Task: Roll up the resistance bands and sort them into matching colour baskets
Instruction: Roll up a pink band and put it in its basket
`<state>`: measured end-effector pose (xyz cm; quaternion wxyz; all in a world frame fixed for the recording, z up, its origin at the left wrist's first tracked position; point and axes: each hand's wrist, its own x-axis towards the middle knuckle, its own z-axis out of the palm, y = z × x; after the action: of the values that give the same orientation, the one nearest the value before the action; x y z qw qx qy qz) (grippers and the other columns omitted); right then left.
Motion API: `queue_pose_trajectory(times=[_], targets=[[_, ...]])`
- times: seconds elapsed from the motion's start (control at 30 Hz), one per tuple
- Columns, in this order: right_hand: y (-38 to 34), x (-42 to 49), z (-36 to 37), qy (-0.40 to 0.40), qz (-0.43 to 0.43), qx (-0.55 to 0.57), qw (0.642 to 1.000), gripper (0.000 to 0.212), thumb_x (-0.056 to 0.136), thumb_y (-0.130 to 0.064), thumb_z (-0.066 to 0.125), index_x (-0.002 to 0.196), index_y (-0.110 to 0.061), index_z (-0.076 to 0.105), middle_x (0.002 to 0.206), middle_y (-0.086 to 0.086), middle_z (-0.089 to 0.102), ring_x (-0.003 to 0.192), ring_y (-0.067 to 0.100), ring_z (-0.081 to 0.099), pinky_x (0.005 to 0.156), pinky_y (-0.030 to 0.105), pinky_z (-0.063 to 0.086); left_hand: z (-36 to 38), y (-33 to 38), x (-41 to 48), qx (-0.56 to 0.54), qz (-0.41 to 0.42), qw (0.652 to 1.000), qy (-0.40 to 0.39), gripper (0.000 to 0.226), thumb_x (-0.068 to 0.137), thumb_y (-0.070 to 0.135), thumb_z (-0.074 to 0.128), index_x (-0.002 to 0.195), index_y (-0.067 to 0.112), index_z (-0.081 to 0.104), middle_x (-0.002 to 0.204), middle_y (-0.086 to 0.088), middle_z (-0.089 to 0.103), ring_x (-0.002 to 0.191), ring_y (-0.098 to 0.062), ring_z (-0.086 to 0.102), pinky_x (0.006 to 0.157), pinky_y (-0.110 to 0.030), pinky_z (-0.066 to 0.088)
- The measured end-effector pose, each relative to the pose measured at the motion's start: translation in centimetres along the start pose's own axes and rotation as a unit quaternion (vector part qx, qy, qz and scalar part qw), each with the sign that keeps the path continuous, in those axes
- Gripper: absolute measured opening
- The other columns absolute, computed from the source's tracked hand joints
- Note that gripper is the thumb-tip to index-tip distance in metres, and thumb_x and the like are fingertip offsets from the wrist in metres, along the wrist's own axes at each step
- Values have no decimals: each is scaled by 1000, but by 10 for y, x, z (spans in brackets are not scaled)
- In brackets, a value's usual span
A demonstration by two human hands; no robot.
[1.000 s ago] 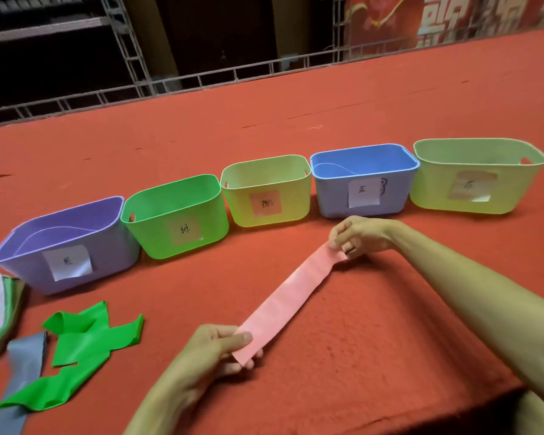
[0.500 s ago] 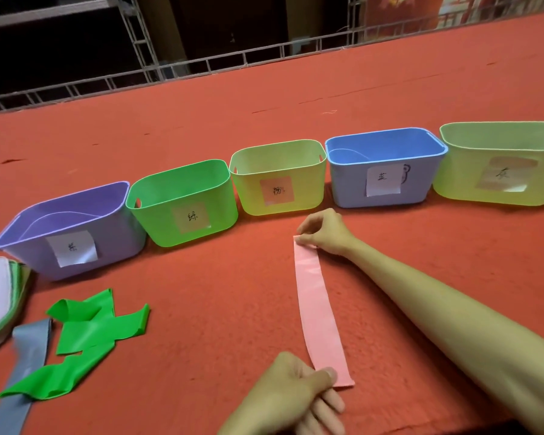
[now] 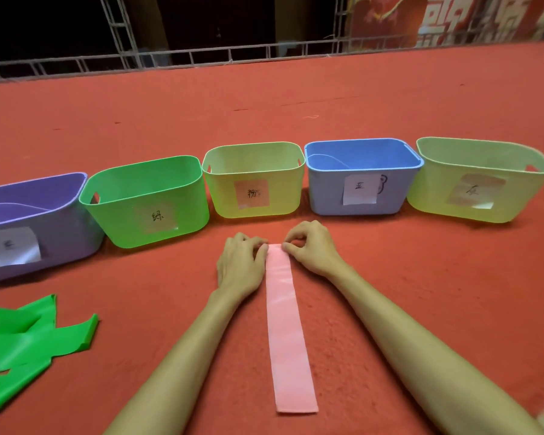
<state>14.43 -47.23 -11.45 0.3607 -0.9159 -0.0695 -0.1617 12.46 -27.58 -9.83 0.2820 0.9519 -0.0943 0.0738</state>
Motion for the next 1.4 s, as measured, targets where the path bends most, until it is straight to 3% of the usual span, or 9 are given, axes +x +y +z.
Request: queue_pose_trajectory(times=[0.23, 0.4, 0.5, 0.6, 0.77, 0.87, 1.07, 1.23, 1.4], targets=[[-3, 2, -1, -4, -5, 152, 988, 10, 84, -12, 80, 81, -19, 74, 75, -6, 73, 65, 3, 62, 66, 22, 49, 11, -3, 13, -61, 24, 997, 37, 18, 98, 48, 61, 99, 36, 73, 102, 12, 63, 101, -14, 55, 78, -35, 43], [-5, 2, 3, -10, 0, 175, 984, 5, 85, -22, 77, 85, -20, 73, 78, -4, 74, 70, 10, 66, 68, 31, 53, 10, -7, 16, -137, 5, 989, 47, 12, 91, 48, 70, 86, 37, 72, 77, 22, 69, 79, 0, 63, 65, -28, 42], [-7, 1, 2, -29, -2, 141, 990, 13, 91, -35, 70, 83, -27, 76, 75, -11, 74, 69, 8, 63, 69, 34, 51, 9, -7, 16, -155, -1, 987, 45, 8, 91, 45, 70, 85, 39, 72, 77, 25, 70, 77, 2, 64, 67, -29, 44], [-10, 0, 0, -42, -5, 130, 991, 21, 96, -30, 69, 76, -29, 75, 62, -16, 66, 59, 1, 50, 61, 30, 44, 8, -8, 16, -167, -1, 985, 39, 7, 90, 45, 70, 86, 40, 73, 80, 26, 71, 81, 1, 66, 74, -32, 53], [-9, 1, -1, -58, 22, 241, 969, 19, 98, -19, 71, 82, -11, 78, 61, -10, 61, 53, 10, 46, 50, 24, 39, 8, -12, 20, -206, 7, 978, 4, 33, 87, 64, 54, 91, 40, 75, 88, 22, 75, 91, -5, 71, 88, -44, 58], [-12, 0, -4, -63, 26, 292, 954, 17, 99, -12, 69, 88, -1, 77, 65, -2, 59, 57, 9, 44, 46, 18, 37, 8, -13, 20, -219, 8, 976, -11, 45, 92, 68, 46, 92, 35, 77, 84, 14, 76, 88, -15, 72, 86, -50, 57], [-9, -1, -5, -80, 27, 314, 946, 15, 99, -7, 68, 98, 5, 77, 73, -7, 69, 64, -1, 54, 51, 15, 42, 10, -19, 24, -288, 25, 957, -22, 36, 92, 58, 57, 89, 29, 78, 85, 5, 78, 90, -29, 73, 85, -59, 56], [-8, -1, -7, -68, 10, 302, 951, 12, 96, -3, 70, 99, 6, 77, 74, -14, 74, 68, -5, 60, 60, 8, 43, 8, -18, 23, -320, 43, 946, -26, 25, 94, 46, 61, 85, 29, 78, 88, 4, 78, 89, -22, 74, 88, -59, 56], [-14, 0, -8, -66, 13, 316, 946, 14, 98, -9, 69, 91, -2, 79, 81, 5, 74, 71, 4, 59, 68, 21, 49, 8, -18, 22, -344, 51, 937, -29, 22, 97, 36, 62, 86, 23, 77, 89, 3, 78, 88, -18, 72, 90, -58, 56]])
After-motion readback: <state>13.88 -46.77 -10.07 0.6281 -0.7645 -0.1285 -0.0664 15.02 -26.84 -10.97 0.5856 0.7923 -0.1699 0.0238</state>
